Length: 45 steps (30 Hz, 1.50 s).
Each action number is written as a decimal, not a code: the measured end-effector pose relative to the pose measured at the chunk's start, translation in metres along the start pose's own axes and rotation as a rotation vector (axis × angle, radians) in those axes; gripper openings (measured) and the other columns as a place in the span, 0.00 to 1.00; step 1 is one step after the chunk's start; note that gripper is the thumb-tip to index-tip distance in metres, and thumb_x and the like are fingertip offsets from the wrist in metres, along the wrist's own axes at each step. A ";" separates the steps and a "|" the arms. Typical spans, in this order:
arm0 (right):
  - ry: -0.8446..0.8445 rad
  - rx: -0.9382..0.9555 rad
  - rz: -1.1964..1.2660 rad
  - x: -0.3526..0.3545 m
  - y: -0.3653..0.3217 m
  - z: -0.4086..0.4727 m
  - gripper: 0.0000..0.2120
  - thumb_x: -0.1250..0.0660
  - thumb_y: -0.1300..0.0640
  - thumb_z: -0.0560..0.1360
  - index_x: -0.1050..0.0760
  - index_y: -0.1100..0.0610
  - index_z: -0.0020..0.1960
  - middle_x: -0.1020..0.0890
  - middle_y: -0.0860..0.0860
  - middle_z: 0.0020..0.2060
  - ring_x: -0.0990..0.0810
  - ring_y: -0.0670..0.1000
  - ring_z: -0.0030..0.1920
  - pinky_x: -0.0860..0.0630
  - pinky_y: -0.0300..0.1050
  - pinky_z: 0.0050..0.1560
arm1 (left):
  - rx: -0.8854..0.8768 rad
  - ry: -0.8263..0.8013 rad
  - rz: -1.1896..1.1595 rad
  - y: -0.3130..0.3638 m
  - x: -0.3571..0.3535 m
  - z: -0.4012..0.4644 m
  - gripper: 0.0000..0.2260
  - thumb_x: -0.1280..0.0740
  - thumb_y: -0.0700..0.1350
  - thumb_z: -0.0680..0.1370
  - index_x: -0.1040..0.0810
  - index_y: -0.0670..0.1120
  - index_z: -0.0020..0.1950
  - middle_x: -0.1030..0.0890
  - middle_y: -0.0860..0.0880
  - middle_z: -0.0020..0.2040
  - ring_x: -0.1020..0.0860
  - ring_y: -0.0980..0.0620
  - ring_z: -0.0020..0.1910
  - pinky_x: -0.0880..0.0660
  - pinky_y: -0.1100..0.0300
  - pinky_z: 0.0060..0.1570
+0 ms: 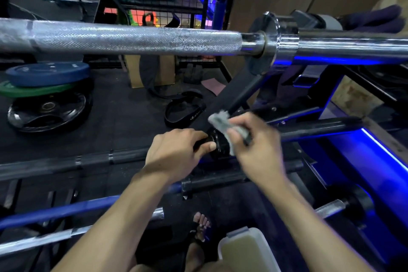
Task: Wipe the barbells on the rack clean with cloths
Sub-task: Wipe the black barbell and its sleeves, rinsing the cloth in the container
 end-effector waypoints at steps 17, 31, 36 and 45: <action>-0.106 0.155 -0.135 -0.014 -0.017 0.000 0.06 0.29 0.64 0.74 0.21 0.58 0.50 0.18 0.49 0.46 0.21 0.50 0.46 0.24 0.43 0.47 | 0.041 -0.001 0.023 -0.003 0.001 0.001 0.16 0.45 0.65 0.82 0.23 0.58 0.57 0.18 0.56 0.51 0.21 0.49 0.53 0.34 0.53 0.41; -0.226 0.043 -0.127 -0.018 -0.019 0.015 0.10 0.29 0.62 0.76 0.17 0.49 0.53 0.16 0.46 0.48 0.20 0.44 0.49 0.25 0.35 0.54 | -0.048 -0.049 0.015 0.001 0.001 -0.005 0.17 0.40 0.64 0.80 0.26 0.58 0.64 0.23 0.59 0.61 0.22 0.52 0.58 0.31 0.54 0.45; -0.163 0.074 -0.227 -0.009 -0.014 0.023 0.08 0.28 0.61 0.75 0.17 0.54 0.53 0.19 0.44 0.44 0.20 0.51 0.48 0.26 0.41 0.52 | -0.036 0.008 -0.019 0.003 0.003 -0.003 0.17 0.42 0.66 0.81 0.24 0.61 0.63 0.21 0.61 0.56 0.22 0.55 0.56 0.31 0.55 0.44; -0.006 0.148 -0.214 -0.009 -0.016 0.003 0.07 0.28 0.68 0.71 0.20 0.59 0.48 0.19 0.52 0.44 0.21 0.56 0.47 0.28 0.42 0.49 | 0.005 0.067 -0.023 0.002 0.004 -0.008 0.15 0.42 0.66 0.81 0.23 0.61 0.59 0.21 0.59 0.50 0.21 0.54 0.52 0.35 0.55 0.40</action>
Point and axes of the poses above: each hand's wrist, its own z-axis towards the middle knuckle, its own x-axis out of the back of the hand, y = z × x, the point moved 7 cm from there along z, towards the middle knuckle
